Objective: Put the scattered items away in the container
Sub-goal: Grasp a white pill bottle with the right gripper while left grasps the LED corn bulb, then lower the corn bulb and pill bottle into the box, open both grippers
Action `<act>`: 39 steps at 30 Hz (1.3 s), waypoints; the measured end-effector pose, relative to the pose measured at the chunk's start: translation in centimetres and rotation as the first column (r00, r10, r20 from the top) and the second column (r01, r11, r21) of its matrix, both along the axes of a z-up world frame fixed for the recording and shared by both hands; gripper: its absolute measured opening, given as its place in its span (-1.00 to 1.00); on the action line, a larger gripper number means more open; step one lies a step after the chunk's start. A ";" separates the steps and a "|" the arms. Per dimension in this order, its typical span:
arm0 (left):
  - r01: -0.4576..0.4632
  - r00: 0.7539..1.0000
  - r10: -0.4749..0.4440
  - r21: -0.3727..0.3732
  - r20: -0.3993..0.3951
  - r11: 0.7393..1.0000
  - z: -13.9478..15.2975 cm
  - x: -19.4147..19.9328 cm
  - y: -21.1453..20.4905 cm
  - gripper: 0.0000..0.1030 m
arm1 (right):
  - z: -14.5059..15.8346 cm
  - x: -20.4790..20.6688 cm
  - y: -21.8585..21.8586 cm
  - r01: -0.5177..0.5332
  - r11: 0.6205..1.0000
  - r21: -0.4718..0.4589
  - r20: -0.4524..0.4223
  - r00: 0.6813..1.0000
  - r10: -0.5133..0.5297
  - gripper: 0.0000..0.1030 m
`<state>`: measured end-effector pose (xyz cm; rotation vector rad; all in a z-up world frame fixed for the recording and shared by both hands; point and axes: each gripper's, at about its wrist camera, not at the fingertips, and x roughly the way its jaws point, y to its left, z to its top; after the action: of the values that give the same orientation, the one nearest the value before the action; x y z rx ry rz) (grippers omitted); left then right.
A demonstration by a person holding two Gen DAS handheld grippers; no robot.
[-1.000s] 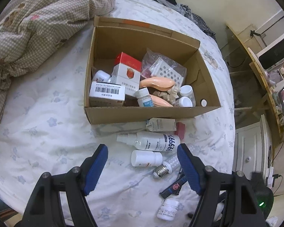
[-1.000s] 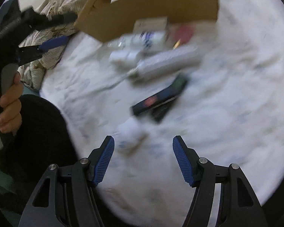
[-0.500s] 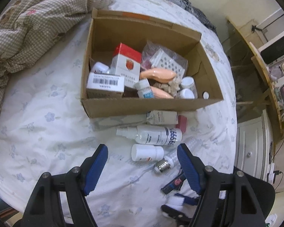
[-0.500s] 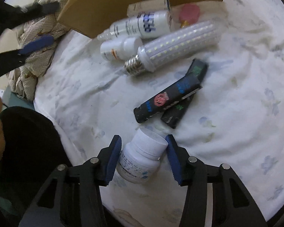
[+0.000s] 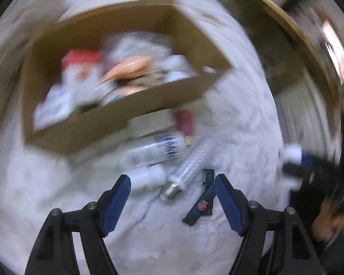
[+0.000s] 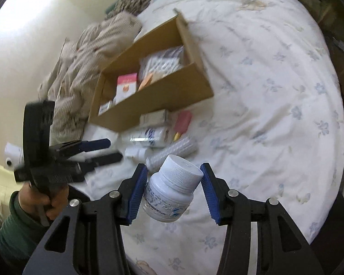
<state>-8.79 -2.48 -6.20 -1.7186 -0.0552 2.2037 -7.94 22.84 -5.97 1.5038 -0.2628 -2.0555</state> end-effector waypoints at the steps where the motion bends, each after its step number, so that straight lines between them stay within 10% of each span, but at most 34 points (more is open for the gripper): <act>1: 0.077 0.997 -0.078 -0.071 -0.018 0.994 -0.1 -0.1 1.6 0.48 | 0.3 -0.1 0.4 0.027 1.000 0.012 -0.023 0.999 -0.027 0.01; 8: 0.298 0.954 -0.296 -0.189 0.042 0.936 -2.5 -1.0 7.1 0.43 | 1.3 -0.9 2.8 0.093 0.994 -0.060 -0.028 0.995 -0.095 0.01; 12: 0.292 0.955 -0.273 -0.196 0.119 0.936 -5.0 -2.3 7.6 -0.16 | 1.8 -0.7 3.3 0.097 0.989 -0.110 -0.012 0.995 -0.099 0.01; 23: 0.310 0.947 -0.274 -0.250 0.167 0.917 -9.1 -2.9 8.1 -0.25 | 1.5 -0.4 1.5 0.040 0.991 -0.130 -0.011 0.999 -0.042 0.01; 32: 0.225 0.974 -0.225 -0.154 0.021 0.962 -2.5 -2.4 4.9 -0.40 | 0.6 -0.3 1.9 0.050 0.993 -0.111 -0.005 0.999 -0.051 0.01; 39: 0.038 0.964 -0.040 -0.012 -0.263 0.999 6.4 0.2 0.6 -0.39 | 0.2 0.6 -0.2 -0.010 0.996 -0.089 -0.019 1.000 0.009 0.01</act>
<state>-8.56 -1.88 0.23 -1.4017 0.0512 2.3837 -7.36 22.63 -5.79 1.4298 -0.3348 -2.0222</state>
